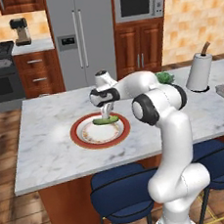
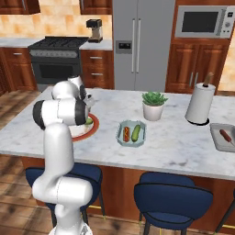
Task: Place one cooked food and one vegetable from the large plate to each tupperware container.
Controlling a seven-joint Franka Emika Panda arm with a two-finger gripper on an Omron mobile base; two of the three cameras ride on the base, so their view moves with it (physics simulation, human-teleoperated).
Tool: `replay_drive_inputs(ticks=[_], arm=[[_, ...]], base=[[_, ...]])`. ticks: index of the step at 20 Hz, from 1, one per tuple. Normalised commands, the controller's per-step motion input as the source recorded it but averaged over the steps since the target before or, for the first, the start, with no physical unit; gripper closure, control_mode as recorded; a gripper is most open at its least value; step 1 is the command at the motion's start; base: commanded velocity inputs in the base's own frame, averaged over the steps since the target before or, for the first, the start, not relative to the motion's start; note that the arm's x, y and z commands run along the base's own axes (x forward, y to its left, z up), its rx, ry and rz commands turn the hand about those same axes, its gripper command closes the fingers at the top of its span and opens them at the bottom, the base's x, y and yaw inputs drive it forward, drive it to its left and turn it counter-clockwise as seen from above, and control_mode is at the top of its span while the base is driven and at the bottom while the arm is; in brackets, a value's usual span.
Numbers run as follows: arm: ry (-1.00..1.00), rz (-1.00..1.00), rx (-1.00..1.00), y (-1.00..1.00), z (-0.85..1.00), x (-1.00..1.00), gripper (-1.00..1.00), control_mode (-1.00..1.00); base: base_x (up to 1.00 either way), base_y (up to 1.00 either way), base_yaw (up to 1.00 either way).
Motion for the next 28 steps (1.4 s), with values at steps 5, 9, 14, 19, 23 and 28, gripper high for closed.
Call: replay_drive_inputs(ticks=[5, 9, 14, 19, 23, 28], arm=[[0.00, 0.00, -0.04, 0.00, -0.23, 0.00, -1.00, -1.00], [0.02, 0.00, 0.00, 0.00, -0.18, 0.00, -1.00, -1.00], [0.01, 0.02, 0.00, 0.00, -0.17, 0.01, -1.00, -1.00], [-0.01, 0.01, 0.00, 0.00, -0.20, 0.10, -1.00, -1.00], [-0.01, 0.00, 0.00, 0.00, -0.17, 0.13, -1.00, -1.00], [0.00, 0.00, 0.00, 0.00, -0.21, 0.03, -1.00, -1.00]], base=[[0.00, 0.00, 0.00], [0.00, 0.00, 0.00], [0.00, 0.00, 0.00], [0.00, 0.00, 0.00], [0.00, 0.00, 0.00], [0.00, 0.00, 0.00]])
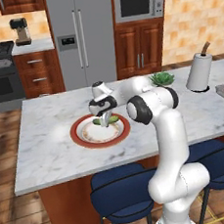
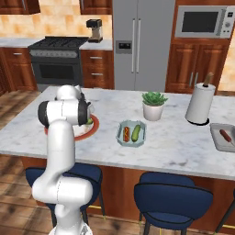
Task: Place one cooked food and one vegetable from the large plate to each tupperware container.
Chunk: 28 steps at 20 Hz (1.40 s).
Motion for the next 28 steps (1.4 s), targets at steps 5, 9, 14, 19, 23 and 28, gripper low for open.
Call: replay_drive_inputs(ticks=[5, 9, 14, 19, 23, 28], arm=[[0.00, 0.01, 0.00, 0.00, -0.06, 0.00, 1.00, -1.00], [0.00, 0.01, 0.00, 0.00, 0.00, 0.00, 1.00, -1.00], [0.00, 0.00, -0.02, 0.02, 0.23, -0.27, 1.00, -1.00], [-0.08, -0.03, -0.02, 0.01, 0.61, -0.92, 1.00, -1.00], [-0.17, -0.07, -0.01, 0.00, 0.65, -1.00, 1.00, -1.00], [-0.08, -0.17, 0.00, -0.36, 0.55, -1.00, 1.00, -1.00]], base=[[0.00, 0.00, 0.00], [0.00, 0.00, 0.00], [0.00, 0.00, 0.00], [0.00, 0.00, 0.00], [0.00, 0.00, 0.00], [0.00, 0.00, 0.00]])
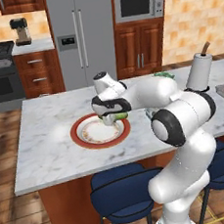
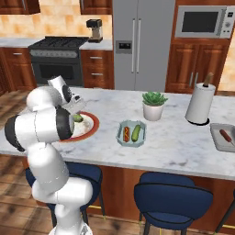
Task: Place one cooked food and one vegetable from the large plate to each tupperware container.
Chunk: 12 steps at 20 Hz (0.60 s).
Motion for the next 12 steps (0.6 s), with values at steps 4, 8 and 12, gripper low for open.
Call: replay_drive_inputs(ticks=[4, 8, 12], arm=[[0.06, -0.43, 0.06, -0.65, 0.46, -0.99, 1.00, -1.00], [0.06, -0.48, 0.09, -0.40, 0.65, -1.00, 1.00, -1.00], [0.15, -0.55, 0.16, -0.25, 0.53, -0.89, 1.00, -1.00]], base=[[0.00, 0.00, 0.00], [0.00, 0.00, 0.00], [0.00, 0.00, 0.00]])
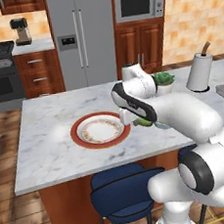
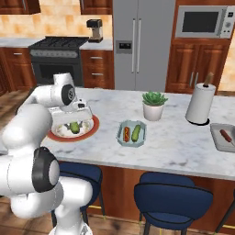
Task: Place one cooked food and one vegetable from the large plate to each tupperware container.
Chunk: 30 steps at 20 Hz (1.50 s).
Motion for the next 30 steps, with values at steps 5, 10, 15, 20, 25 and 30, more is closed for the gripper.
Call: replay_drive_inputs(ticks=[5, 10, 15, 20, 25, 30], arm=[[0.11, -0.64, 0.19, 0.00, 0.42, -0.84, 1.00, -1.00], [0.01, -0.60, 0.04, -0.01, 0.06, -0.91, 1.00, -1.00], [0.00, -0.14, -0.05, -0.17, -0.23, -0.14, 1.00, -1.00], [0.00, 0.00, 0.00, 0.00, 0.00, 0.00, 1.00, -1.00], [-0.09, 0.00, 0.02, -0.10, 0.00, -0.30, 1.00, -1.00], [-0.10, 0.00, 0.03, -0.19, 0.00, -0.35, 1.00, 1.00]], base=[[0.00, 0.00, 0.00], [0.00, 0.00, 0.00], [0.00, 0.00, 0.00], [0.00, 0.00, 0.00], [0.00, 0.00, 0.00], [-0.47, -0.29, 0.00]])
